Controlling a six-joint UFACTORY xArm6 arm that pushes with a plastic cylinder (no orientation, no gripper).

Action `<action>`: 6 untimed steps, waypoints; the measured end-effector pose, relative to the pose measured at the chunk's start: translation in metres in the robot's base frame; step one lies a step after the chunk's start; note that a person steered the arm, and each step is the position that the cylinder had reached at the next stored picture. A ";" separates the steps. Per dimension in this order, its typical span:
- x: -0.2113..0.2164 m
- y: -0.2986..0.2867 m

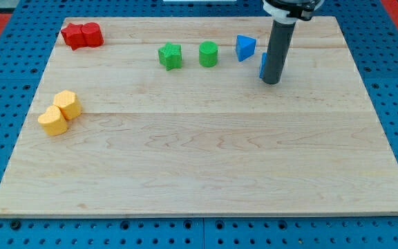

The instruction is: Place the blue triangle close to the blue cube

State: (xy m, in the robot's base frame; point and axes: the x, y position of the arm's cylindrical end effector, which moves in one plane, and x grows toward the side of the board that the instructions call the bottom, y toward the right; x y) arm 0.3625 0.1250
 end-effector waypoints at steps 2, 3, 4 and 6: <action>-0.052 0.023; -0.090 0.043; -0.067 0.043; -0.038 -0.045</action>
State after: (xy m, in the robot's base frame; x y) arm 0.3246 0.0798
